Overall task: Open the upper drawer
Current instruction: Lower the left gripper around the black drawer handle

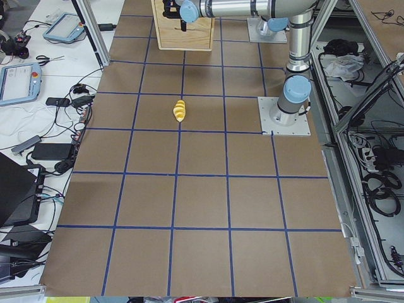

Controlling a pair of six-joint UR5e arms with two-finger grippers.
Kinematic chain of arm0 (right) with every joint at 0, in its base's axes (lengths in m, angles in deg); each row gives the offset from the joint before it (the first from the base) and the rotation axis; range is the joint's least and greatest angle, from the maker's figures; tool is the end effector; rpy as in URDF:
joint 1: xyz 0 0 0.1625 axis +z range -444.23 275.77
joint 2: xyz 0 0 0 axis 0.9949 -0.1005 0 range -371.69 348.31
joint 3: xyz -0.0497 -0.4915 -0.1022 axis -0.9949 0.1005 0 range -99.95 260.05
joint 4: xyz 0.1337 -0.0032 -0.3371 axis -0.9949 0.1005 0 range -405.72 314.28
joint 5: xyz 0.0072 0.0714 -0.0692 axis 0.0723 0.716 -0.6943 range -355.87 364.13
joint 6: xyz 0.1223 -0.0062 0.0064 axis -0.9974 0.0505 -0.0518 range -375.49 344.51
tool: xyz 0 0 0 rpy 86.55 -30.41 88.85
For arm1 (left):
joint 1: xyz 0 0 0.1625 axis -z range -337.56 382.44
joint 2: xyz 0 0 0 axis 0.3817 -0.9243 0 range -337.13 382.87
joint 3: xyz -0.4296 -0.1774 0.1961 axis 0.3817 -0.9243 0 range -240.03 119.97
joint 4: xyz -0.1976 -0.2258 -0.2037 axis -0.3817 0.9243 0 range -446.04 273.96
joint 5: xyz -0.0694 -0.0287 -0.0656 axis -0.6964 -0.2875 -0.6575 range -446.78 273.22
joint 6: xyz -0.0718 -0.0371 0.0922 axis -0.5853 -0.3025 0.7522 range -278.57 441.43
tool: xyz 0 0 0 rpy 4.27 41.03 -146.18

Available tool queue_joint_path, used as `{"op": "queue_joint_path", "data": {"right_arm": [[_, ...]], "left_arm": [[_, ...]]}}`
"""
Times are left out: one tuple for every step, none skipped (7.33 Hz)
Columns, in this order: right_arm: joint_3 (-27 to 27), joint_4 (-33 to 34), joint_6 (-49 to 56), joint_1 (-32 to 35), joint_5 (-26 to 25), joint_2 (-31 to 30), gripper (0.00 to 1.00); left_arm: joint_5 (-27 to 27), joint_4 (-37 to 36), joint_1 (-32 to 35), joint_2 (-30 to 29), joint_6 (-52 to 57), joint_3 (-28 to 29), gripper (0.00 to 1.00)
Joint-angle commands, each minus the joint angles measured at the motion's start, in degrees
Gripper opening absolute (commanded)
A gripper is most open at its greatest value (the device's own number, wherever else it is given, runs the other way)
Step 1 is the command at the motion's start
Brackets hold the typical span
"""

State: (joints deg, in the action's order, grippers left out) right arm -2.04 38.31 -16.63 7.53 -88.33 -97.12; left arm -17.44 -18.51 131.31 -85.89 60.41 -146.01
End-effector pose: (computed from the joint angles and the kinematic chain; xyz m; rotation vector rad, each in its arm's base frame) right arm 0.1424 -0.4666 0.5580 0.0185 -3.0966 -0.0697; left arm -0.3620 -0.5132 0.4541 0.0177 -2.7576 0.0035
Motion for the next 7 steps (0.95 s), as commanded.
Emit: {"op": "queue_joint_path", "data": {"right_arm": [[-0.1, 0.0, 0.0, 0.0, 0.0, 0.0, 1.00], [0.0, 0.0, 0.0, 0.0, 0.0, 0.0, 1.00], [0.0, 0.0, 0.1, 0.0, 0.0, 0.0, 1.00], [0.0, 0.0, 0.0, 0.0, 0.0, 0.0, 1.00], [0.0, 0.0, 0.1, 0.0, 0.0, 0.0, 1.00], [-0.1, 0.0, 0.0, -0.1, 0.0, 0.0, 1.00], [0.0, 0.0, 0.0, 0.0, 0.0, 0.0, 1.00]], "left_arm": [[0.0, 1.5, -2.2, 0.7, 0.1, 0.0, 1.00], [0.0, 2.4, -2.7, 1.1, 0.7, -0.1, 1.00], [0.0, 2.7, -2.7, 1.1, 1.3, -0.3, 1.00], [-0.1, 2.8, -2.7, 1.4, 1.3, -0.3, 1.00], [-0.3, 2.6, -2.6, 1.0, 0.6, 0.1, 1.00], [-0.7, 1.7, -2.4, -0.5, -1.1, 0.5, 1.00], [-1.4, 1.7, -2.3, -0.2, -1.5, 0.7, 1.00]]}}
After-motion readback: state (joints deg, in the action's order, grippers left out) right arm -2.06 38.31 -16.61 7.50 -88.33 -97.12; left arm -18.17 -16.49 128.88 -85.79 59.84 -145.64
